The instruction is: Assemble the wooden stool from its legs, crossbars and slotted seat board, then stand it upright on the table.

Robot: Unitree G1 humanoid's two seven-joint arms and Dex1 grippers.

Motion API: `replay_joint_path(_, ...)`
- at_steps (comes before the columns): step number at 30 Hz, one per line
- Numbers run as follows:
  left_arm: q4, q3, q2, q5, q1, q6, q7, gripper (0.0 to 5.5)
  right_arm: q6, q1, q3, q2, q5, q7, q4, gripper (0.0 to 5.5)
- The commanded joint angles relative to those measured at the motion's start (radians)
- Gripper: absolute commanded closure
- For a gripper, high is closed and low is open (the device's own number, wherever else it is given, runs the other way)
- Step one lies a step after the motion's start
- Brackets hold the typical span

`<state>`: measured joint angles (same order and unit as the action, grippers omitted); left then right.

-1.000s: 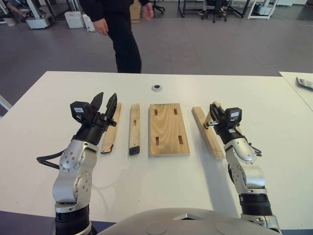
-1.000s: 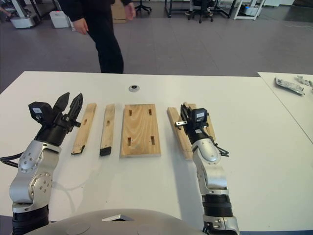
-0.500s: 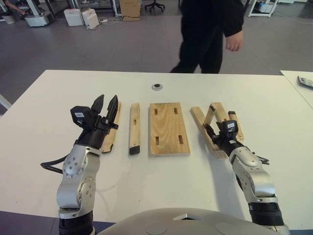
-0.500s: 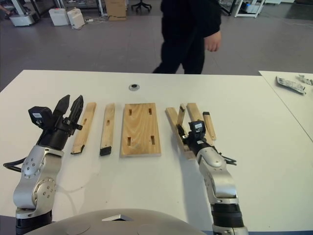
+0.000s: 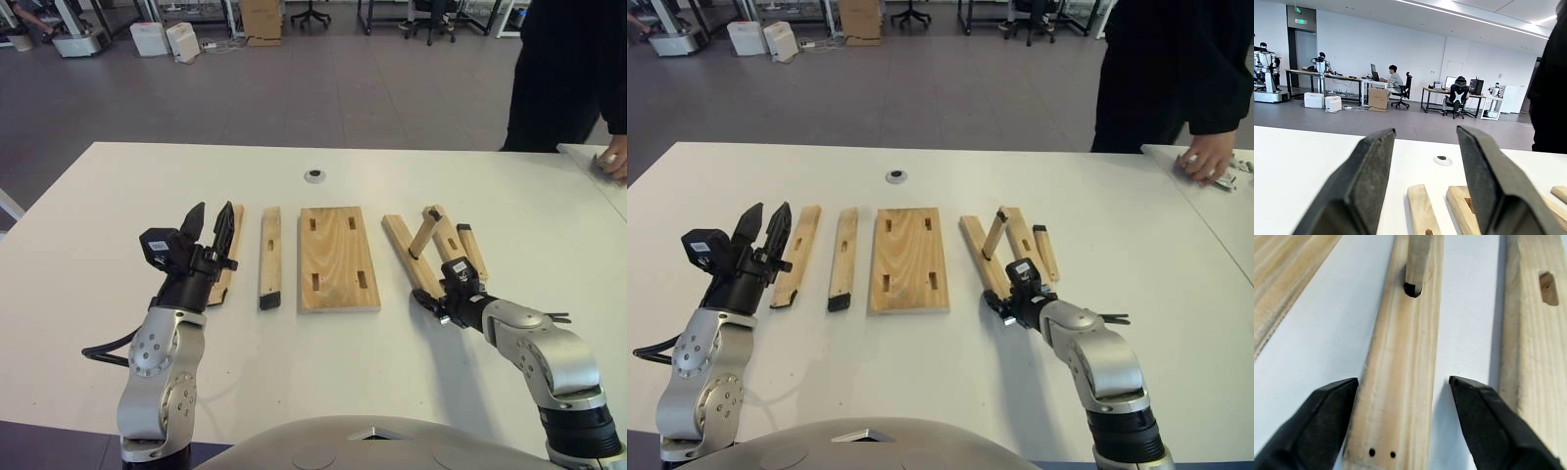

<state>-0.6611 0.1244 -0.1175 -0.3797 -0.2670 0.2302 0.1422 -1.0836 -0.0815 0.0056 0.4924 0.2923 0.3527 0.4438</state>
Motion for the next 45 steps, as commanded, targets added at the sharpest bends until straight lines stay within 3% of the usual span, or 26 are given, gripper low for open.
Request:
replay_joint_path(1, -0.007, 0.007, -0.003, 0.013, -0.005, -0.014, -0.005, 3.20, -0.024, -0.017, 0.021, 0.031, -0.004, 0.027, -0.083, 2.62)
replay_joint_path(6, 0.013, 0.049, -0.058, -0.055, 0.043, 0.021, 0.046, 3.20, 0.038, 0.122, -0.074, 0.035, 0.047, 0.081, -0.154, 3.42)
replay_joint_path(12, 0.117, 0.201, -0.253, -0.364, 0.289, 0.135, 0.226, 3.20, 0.027, 0.404, -0.223, 0.064, 0.248, 0.251, -0.239, 3.43)
replay_joint_path(19, 0.321, 0.213, -0.369, -0.774, 0.665, 0.394, 0.320, 2.07, -0.099, 0.745, -0.290, -0.047, 0.647, 0.409, -0.275, 3.43)
replay_joint_path(27, 0.433, 0.253, -0.324, -1.110, 0.819, 0.505, 0.240, 1.92, -0.164, 0.783, -0.290, -0.080, 0.861, 0.398, -0.291, 3.43)
replay_joint_path(38, 0.452, 0.249, -0.338, -1.286, 0.785, 0.600, 0.262, 1.92, -0.204, 0.748, -0.253, -0.122, 1.046, 0.337, -0.299, 3.43)
replay_joint_path(45, 0.419, 0.233, -0.312, -1.314, 0.794, 0.574, 0.187, 3.14, -0.204, 0.725, -0.198, -0.117, 1.065, 0.317, -0.301, 3.43)
